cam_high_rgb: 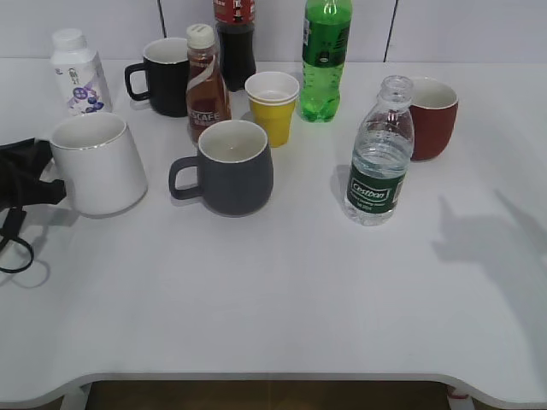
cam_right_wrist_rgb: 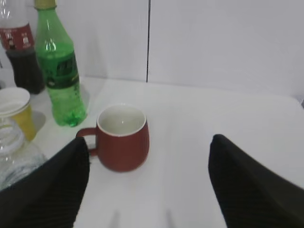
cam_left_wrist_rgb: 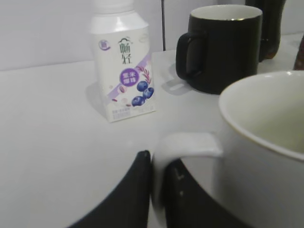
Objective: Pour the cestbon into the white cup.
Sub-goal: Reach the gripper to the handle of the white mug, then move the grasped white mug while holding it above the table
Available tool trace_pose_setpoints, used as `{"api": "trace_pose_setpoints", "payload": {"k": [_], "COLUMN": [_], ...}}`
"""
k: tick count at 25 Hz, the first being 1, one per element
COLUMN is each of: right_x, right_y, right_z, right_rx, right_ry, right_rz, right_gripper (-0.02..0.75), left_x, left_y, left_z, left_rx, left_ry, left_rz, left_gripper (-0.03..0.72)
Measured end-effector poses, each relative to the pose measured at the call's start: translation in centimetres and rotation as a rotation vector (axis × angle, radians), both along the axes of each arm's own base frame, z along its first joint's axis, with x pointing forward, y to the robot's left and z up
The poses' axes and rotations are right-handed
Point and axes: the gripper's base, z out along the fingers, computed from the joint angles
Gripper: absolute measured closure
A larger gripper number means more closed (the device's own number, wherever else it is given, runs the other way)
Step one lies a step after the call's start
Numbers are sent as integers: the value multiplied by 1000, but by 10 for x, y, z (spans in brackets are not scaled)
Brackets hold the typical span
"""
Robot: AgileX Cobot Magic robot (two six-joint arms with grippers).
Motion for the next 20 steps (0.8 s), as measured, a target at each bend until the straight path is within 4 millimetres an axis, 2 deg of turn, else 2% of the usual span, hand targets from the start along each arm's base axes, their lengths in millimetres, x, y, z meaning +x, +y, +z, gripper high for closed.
{"api": "trace_pose_setpoints", "payload": {"k": [5, 8, 10, 12, 15, 18, 20], "right_x": [2, 3, 3, 5, 7, 6, 6], "right_y": [-1, 0, 5, 16, 41, 65, 70], "right_z": [10, 26, 39, 39, 17, -26, -58], "right_rx": [-59, -107, -105, -90, -56, -52, -47], "right_ry": [-114, -212, -253, -248, -184, -69, 18], "right_rz": [-2, 9, 36, 103, 235, 351, 373], "right_gripper": [150, 150, 150, 150, 150, 150, 150], "left_x": [-10, -15, -18, -21, -24, -27, -29], "left_y": [0, -1, -3, -5, -9, -12, -14], "left_z": [22, 38, 48, 54, 62, 68, 71], "left_rx": [6, 9, 17, 30, 49, 72, 87], "left_ry": [-59, -116, -149, -169, -196, -211, -215], "left_rz": [-7, -19, -42, -72, -117, -157, -179], "left_gripper": [645, 645, 645, 645, 645, 645, 645]}}
